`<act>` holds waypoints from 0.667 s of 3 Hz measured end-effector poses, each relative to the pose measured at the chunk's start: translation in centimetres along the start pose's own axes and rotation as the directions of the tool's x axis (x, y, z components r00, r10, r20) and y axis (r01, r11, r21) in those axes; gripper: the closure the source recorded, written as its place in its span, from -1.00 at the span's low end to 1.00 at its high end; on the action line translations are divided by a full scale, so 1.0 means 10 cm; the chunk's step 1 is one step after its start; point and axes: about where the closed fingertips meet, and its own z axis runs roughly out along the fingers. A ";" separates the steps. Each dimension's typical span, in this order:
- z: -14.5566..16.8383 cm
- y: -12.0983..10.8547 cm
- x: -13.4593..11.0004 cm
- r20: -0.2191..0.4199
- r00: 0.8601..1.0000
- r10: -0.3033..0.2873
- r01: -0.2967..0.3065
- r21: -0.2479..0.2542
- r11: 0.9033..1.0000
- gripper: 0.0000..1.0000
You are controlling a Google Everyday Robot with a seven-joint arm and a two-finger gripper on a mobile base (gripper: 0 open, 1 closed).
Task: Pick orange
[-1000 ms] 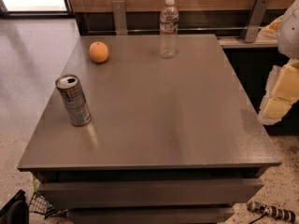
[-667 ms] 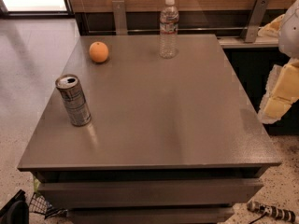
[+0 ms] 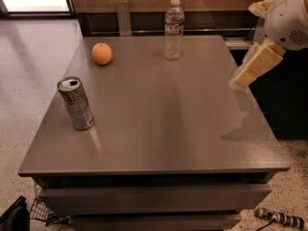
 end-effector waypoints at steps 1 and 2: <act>0.45 -0.37 -0.42 0.260 0.962 0.079 -0.094 0.047 0.994 -1.00; 0.77 -0.39 -0.65 0.351 0.917 0.187 -0.204 0.010 0.979 -1.00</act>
Offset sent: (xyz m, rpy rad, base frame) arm 0.1100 0.1032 -0.0222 0.5902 -0.0464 -0.0868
